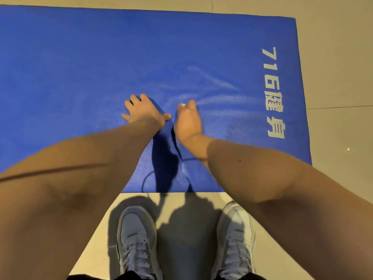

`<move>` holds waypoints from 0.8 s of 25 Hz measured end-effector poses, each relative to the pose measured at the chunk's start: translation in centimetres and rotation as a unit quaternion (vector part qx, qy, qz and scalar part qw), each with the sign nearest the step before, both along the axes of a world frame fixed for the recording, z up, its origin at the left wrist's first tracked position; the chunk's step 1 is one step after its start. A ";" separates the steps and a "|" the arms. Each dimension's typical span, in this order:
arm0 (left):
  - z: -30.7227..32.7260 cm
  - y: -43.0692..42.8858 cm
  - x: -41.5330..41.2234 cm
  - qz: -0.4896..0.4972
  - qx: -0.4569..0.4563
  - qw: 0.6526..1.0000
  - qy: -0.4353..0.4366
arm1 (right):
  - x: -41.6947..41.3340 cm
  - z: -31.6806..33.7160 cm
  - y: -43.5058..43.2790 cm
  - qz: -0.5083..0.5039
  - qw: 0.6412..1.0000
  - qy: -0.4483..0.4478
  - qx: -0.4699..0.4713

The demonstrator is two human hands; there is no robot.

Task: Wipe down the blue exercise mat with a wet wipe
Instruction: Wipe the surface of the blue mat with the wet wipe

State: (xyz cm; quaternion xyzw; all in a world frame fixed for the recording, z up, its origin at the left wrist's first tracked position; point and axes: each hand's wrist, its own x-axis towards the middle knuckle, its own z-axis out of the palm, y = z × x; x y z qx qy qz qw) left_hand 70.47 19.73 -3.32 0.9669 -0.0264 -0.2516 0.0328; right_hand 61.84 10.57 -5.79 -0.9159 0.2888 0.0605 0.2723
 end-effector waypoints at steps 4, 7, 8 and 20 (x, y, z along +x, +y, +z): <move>0.0 -0.9 1.9 -0.024 0.019 0.999 0.020 | 0.4 -0.4 -2.3 0.045 0.999 -0.022 0.005; 0.1 -0.8 2.6 -0.040 0.029 0.997 0.056 | -0.2 -0.8 -8.3 -0.083 0.996 -0.044 0.002; 0.2 -0.8 2.7 -0.048 0.038 0.996 0.063 | -0.3 -1.0 -9.8 -0.119 0.992 -0.040 0.004; -0.3 -1.4 2.9 -0.041 0.060 0.996 0.047 | 3.4 -1.0 -2.2 0.113 0.992 -0.043 -0.033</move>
